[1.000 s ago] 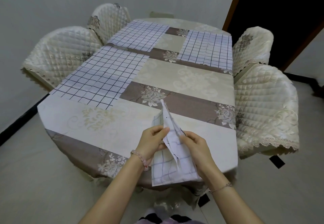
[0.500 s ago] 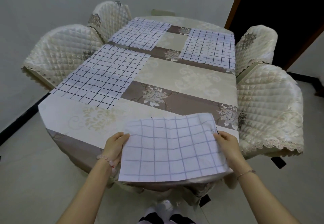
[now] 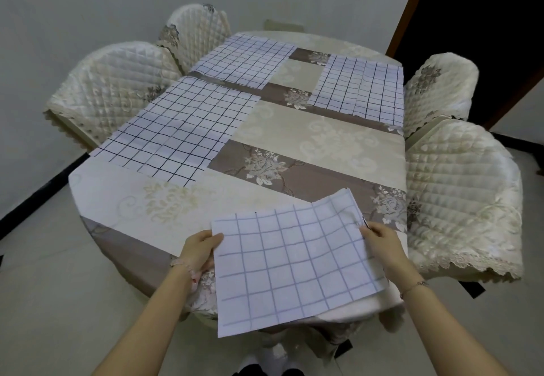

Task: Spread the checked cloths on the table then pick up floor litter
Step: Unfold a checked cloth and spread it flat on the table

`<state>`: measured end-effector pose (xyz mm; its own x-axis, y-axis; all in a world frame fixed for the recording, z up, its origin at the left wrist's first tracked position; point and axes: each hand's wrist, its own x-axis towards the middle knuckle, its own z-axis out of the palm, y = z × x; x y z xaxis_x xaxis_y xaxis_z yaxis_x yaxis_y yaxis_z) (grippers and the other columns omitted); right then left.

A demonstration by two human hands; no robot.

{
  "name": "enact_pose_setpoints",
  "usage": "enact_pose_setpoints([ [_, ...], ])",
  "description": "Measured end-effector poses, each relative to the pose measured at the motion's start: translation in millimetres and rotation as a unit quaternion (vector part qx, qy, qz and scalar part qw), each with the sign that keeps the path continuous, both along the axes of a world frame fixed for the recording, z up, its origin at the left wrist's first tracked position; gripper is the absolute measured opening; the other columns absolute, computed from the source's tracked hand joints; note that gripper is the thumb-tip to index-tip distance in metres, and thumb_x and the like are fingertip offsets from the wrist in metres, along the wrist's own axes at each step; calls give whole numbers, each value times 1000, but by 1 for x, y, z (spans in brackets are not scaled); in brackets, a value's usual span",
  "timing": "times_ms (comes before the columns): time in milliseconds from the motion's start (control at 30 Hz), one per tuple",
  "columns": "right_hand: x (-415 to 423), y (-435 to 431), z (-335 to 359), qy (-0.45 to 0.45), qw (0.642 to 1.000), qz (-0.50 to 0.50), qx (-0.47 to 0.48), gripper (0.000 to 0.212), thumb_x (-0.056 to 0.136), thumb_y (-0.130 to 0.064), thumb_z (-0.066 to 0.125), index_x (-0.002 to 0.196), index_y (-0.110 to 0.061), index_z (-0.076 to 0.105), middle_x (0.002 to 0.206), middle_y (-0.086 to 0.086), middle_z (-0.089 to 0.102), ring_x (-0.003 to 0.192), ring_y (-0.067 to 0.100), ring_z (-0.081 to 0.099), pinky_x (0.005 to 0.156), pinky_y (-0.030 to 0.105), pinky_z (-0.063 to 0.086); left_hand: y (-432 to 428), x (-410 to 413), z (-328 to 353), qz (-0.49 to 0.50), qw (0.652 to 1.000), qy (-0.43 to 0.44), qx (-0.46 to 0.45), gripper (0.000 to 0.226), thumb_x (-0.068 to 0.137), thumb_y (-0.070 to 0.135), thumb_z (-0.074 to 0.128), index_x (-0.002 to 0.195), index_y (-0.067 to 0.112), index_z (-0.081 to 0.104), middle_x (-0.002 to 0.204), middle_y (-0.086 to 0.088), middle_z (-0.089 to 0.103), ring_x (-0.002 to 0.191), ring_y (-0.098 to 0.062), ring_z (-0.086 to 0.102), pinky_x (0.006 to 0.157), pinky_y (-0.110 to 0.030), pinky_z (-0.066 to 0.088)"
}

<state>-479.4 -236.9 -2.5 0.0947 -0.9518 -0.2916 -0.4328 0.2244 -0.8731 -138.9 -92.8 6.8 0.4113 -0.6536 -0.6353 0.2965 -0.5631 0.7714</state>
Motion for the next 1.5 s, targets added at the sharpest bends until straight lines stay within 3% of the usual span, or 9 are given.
enact_pose_setpoints([
  [167,-7,-4,-2,21,1000,1,-11,25,93,-16,52,72,-3,58,67,5,49,66,16,40,61,29,29,-15,-4,-1,16,1000,-7,-7,9,94,9,57,94,2,62,72,-13,60,43,-20,56,35,-18,43],
  [333,-17,-18,12,38,997,62,-29,27,93,-7,52,67,-10,60,59,-11,55,62,10,44,61,27,32,-38,-1,5,-49,999,-18,2,23,91,7,60,114,6,56,85,-12,61,67,-20,58,41,-18,52],
  [500,-26,-28,25,45,994,91,-29,19,93,-6,52,77,-3,63,68,0,54,60,2,49,56,13,36,-60,-11,-1,-219,968,-119,29,7,84,14,71,82,19,65,91,-4,65,88,-19,59,63,-21,45],
  [600,-28,-35,24,50,994,84,-43,22,93,-5,52,78,10,58,72,9,50,72,18,44,62,26,32,-67,-26,-2,-306,939,-151,43,6,85,22,69,84,21,63,81,7,62,79,-9,59,62,-15,43],
  [700,-21,-39,22,91,993,56,-41,18,93,-5,51,78,-1,62,75,8,54,77,20,48,62,17,34,-70,-37,-5,-353,922,-155,40,19,88,20,64,70,15,59,67,3,54,60,-9,50,55,-18,37],
  [867,4,-21,29,237,953,-40,-185,33,89,-7,54,121,-3,59,117,13,62,111,30,55,93,36,41,-66,-49,-8,-293,938,-185,1,31,88,12,64,61,7,50,57,2,42,56,-9,37,51,-17,28],
  [1033,69,46,36,-13,999,-26,35,7,88,-27,61,91,-21,64,93,-1,64,86,18,61,75,32,49,-45,-73,4,-182,975,-114,-52,23,82,9,70,63,12,60,53,12,58,53,-2,50,48,-10,38],
  [1167,100,73,38,-114,976,-34,185,34,80,-44,67,93,-13,62,86,3,65,77,16,62,66,28,51,-35,-92,16,-181,972,-107,-100,20,76,7,76,67,13,59,64,4,57,56,-3,50,52,-11,40],
  [1500,101,73,48,-180,976,-45,112,16,86,-8,60,74,-7,50,62,7,41,64,20,46,56,27,44,-24,-98,32,-171,960,-139,-171,27,83,11,70,64,8,50,59,3,42,47,2,35,46,-8,31],
])
